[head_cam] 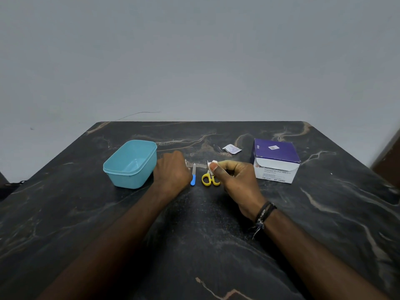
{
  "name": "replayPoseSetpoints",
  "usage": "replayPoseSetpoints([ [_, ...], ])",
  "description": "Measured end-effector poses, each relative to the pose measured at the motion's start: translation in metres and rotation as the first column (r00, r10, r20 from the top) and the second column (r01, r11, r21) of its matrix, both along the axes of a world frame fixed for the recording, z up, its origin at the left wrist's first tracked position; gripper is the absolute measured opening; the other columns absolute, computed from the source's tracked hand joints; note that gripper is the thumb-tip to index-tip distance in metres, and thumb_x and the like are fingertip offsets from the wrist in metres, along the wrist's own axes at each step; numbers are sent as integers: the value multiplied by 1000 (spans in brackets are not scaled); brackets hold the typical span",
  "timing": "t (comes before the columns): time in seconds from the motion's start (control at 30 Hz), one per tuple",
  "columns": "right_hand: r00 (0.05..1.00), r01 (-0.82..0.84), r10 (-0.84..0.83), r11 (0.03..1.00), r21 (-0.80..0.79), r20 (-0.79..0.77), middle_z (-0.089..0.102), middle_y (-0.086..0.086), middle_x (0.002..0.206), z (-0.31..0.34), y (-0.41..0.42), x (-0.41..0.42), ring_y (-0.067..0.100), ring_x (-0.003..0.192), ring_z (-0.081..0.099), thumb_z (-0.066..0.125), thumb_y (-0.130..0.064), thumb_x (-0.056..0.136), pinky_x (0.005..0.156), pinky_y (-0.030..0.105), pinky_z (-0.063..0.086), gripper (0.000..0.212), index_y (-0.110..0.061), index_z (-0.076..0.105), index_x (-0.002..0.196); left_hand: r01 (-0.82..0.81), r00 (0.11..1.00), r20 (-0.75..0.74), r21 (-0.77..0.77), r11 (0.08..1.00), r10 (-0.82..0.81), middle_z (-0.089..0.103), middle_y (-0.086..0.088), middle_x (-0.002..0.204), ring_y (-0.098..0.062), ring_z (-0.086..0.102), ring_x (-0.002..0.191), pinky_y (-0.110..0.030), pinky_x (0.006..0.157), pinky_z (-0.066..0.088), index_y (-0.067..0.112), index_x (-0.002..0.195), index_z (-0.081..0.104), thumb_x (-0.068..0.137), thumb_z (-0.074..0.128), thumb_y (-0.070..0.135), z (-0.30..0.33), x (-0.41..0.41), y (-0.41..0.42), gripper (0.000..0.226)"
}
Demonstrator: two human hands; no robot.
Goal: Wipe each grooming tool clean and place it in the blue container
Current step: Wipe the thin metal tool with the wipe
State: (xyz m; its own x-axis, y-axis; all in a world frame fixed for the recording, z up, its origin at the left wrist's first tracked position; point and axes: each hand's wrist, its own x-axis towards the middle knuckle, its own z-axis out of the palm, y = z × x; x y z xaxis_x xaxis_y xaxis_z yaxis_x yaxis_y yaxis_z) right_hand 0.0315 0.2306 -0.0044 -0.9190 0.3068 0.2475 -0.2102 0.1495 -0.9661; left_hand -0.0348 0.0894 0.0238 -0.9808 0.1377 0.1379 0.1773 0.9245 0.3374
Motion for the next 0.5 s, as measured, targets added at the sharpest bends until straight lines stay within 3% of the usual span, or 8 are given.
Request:
replayPoseSetpoints([
  [0.17,1000,-3,2,1000,-16,-20,63,9,66,-2,1,-1,12,61,49,70,-22,88,54,17,41,24,-2,74,76,28,1000,-8,-57,998,-28,59,-10,88,-22,48,73,-32,60,40,10,78,47,84,69,19,6,6,5,24],
  [0.3,999,-11,10,1000,-14,-38,66,12,70,-3,1,-2,12,65,52,69,-23,88,60,21,44,21,-6,75,77,44,999,10,-99,994,-43,54,-7,77,-20,48,70,-31,60,42,10,72,45,83,68,12,8,5,6,26],
  [0.5,999,4,-4,1000,-21,-42,72,13,76,-4,3,-4,10,68,57,66,-19,91,61,20,48,14,-11,77,86,63,995,-78,21,998,-62,48,-5,65,-22,50,64,-35,54,38,10,63,45,87,60,14,-1,1,-4,29],
])
